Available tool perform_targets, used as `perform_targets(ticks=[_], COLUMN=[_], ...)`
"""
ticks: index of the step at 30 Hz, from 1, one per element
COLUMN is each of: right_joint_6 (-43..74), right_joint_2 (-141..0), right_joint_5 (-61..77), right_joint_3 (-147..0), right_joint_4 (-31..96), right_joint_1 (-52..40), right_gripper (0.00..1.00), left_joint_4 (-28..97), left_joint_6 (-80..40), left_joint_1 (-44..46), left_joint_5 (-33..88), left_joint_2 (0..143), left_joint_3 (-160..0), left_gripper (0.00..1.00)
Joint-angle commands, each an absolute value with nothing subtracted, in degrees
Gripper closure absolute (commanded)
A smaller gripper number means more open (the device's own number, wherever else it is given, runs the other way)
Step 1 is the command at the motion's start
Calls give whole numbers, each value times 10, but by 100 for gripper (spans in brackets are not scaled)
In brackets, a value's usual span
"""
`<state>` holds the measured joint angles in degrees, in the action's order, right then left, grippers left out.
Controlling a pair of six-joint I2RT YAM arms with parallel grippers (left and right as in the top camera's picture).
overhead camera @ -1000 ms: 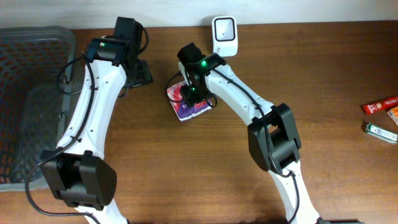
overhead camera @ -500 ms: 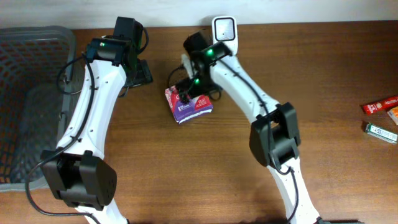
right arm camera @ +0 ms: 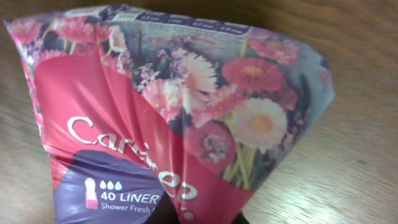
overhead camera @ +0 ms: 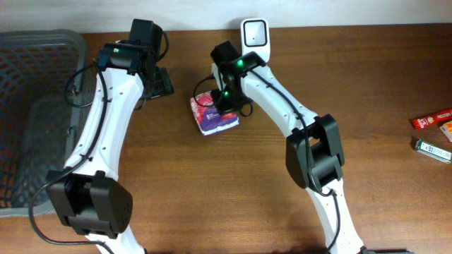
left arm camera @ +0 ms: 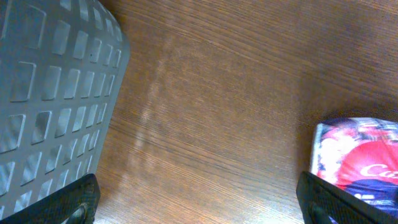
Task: Scan the item barcode
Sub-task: 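Raise the Carefree pack in front of the white scanner, then carry the Carefree pack to the right table edge and release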
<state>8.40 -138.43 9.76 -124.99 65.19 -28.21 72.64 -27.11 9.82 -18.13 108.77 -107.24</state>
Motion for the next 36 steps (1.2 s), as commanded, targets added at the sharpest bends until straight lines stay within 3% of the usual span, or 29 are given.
perform_targets(ticks=[1, 5, 7, 11, 15, 18, 30, 33, 36], right_joint_6=[83, 87, 87, 96, 145, 192, 214, 231, 312], right_joint_2=[-1402, -1401, -1401, -1402, -1403, -1403, -1308, -1253, -1229], right_joint_5=[69, 71, 70, 60, 24, -9, -7, -8, -88], right_joint_3=[-1313, -1472, -1516, -1504, -1395, -1316, -1316, -1316, -1316], right_joint_4=[683, 740, 686, 518, 324, 263, 320, 385, 535], right_joint_1=[-258, -211, -172, -129, -120, -119, -99, -48, 66], right_gripper=[96, 96, 96, 96, 96, 96, 96, 96, 96], left_joint_4=[725, 725, 726, 725, 726, 726, 726, 726, 726], left_joint_6=[-278, -278, -278, -278, -278, -278, -278, -278, -278], left_joint_1=[96, 96, 96, 96, 96, 96, 96, 96, 96], left_joint_5=[-178, -178, -178, -177, -177, -177, -177, -177, -177], left_joint_2=[1083, 1083, 1083, 1083, 1083, 1083, 1083, 1083, 1083], left_joint_3=[-1077, -1077, -1077, -1077, -1077, -1077, -1077, -1077, -1077], left_gripper=[1, 1, 1, 1, 1, 1, 1, 1, 1])
